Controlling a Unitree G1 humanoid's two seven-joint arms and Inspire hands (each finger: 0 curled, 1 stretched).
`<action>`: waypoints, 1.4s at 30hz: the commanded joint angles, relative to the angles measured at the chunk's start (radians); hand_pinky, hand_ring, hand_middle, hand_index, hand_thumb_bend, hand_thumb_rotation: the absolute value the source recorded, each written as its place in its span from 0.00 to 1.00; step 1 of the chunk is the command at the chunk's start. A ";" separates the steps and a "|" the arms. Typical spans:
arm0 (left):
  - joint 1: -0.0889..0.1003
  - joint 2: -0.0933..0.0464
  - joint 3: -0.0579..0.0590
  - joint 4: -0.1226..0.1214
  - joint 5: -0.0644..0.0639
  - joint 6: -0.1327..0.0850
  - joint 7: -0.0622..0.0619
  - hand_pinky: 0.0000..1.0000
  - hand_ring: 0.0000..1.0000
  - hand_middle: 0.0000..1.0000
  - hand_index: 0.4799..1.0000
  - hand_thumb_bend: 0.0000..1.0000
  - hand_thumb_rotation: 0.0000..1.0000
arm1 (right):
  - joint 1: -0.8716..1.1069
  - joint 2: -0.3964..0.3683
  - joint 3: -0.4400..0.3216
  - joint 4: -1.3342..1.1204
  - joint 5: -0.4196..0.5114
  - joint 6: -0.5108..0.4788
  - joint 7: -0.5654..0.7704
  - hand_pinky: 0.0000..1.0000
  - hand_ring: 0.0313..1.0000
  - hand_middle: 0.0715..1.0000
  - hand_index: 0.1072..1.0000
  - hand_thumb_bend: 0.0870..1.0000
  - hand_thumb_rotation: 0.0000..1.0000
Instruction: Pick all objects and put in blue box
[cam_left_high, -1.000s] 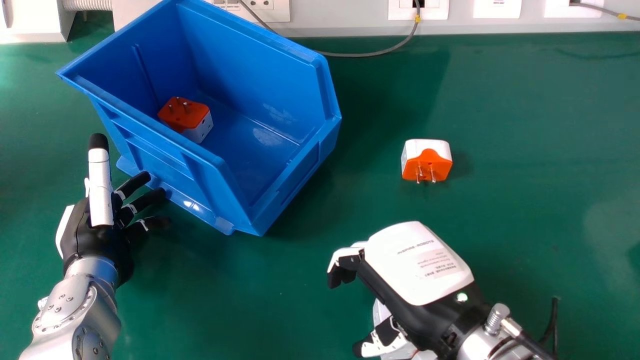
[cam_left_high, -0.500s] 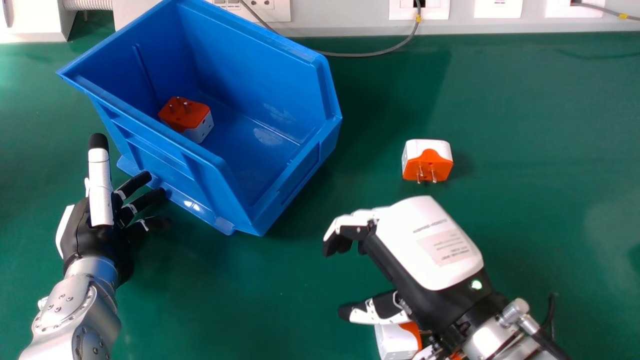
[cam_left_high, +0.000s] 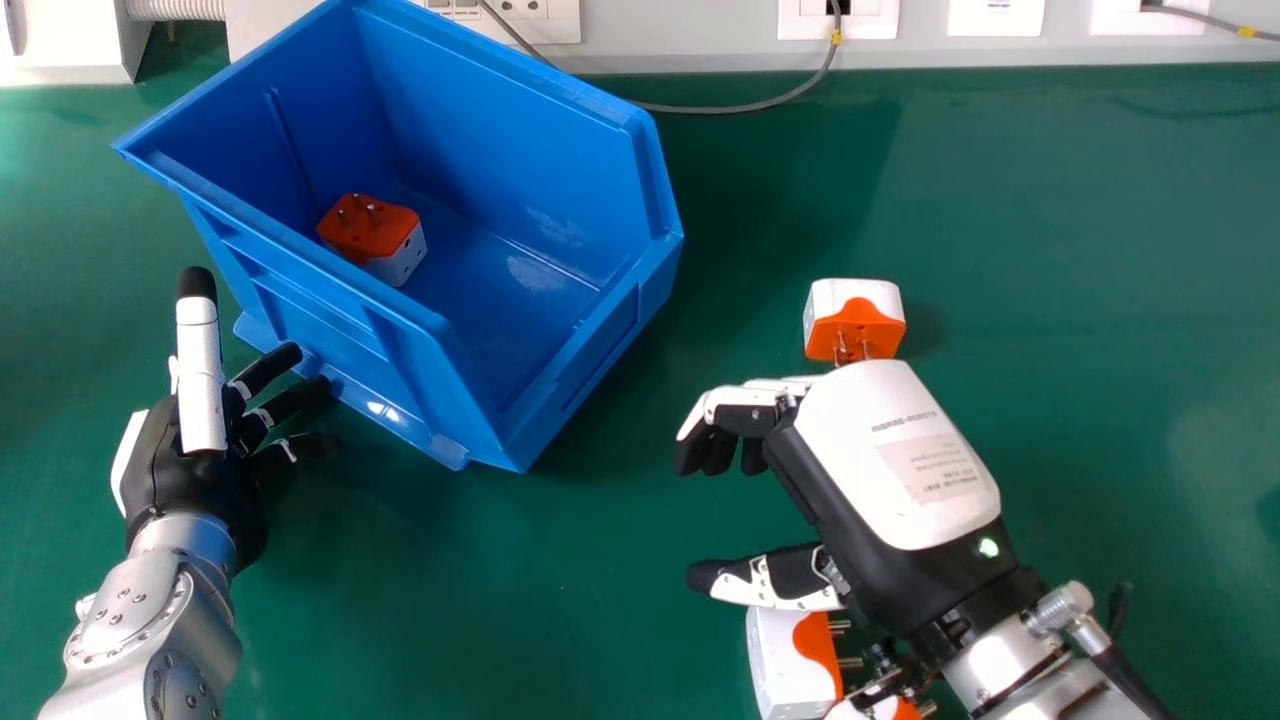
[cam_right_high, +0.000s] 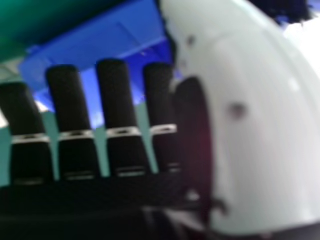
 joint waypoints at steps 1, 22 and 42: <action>0.010 -0.007 -0.004 0.020 0.009 0.020 0.011 0.64 0.73 0.82 0.78 0.87 0.93 | -0.013 -0.004 0.007 -0.013 -0.005 0.009 0.028 0.36 0.43 0.47 0.45 0.46 0.00; 0.005 0.003 0.000 0.028 0.008 0.023 0.007 0.65 0.73 0.83 0.78 0.86 0.93 | 0.043 -0.052 0.039 -0.192 -0.180 0.295 0.513 0.84 0.87 0.88 0.83 0.89 0.29; 0.001 0.008 -0.003 0.047 0.013 0.010 0.005 0.63 0.73 0.83 0.77 0.86 0.93 | 0.015 -0.030 0.048 -0.231 -0.239 0.432 0.695 1.00 1.00 1.00 1.00 1.00 0.44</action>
